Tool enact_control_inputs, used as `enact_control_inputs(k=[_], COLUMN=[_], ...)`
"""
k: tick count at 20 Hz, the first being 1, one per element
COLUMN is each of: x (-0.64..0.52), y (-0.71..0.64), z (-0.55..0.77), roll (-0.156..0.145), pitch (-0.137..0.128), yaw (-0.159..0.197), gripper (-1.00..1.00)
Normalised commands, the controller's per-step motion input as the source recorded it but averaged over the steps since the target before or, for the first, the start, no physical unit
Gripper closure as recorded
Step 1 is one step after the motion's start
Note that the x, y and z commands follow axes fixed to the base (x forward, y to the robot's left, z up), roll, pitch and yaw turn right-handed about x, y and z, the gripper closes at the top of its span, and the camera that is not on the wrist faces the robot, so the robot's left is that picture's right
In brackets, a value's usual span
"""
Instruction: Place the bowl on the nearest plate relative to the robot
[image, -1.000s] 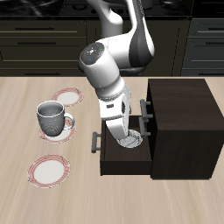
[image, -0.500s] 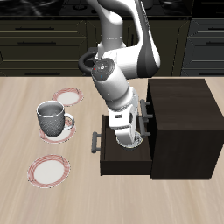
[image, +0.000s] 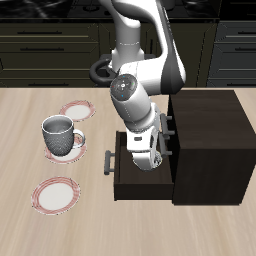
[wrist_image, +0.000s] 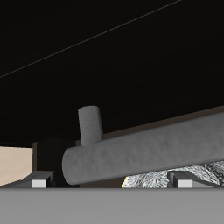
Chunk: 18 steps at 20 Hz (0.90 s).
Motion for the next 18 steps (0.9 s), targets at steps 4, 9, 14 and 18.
enact_control_inputs(k=[4,9,14,18], x=[0.11,0.25,0.15,0.07], y=[-0.51,-0.38,-0.34,-0.05], z=[-0.6,0.05,0.2,0.05], roll=[-0.095,-0.092,-0.062,-0.013], pitch=[0.102,-0.015,-0.017,-0.014], yaw=[-0.088,-0.11,-0.082,-0.02], gripper=[-1.0,1.0,1.0,1.0])
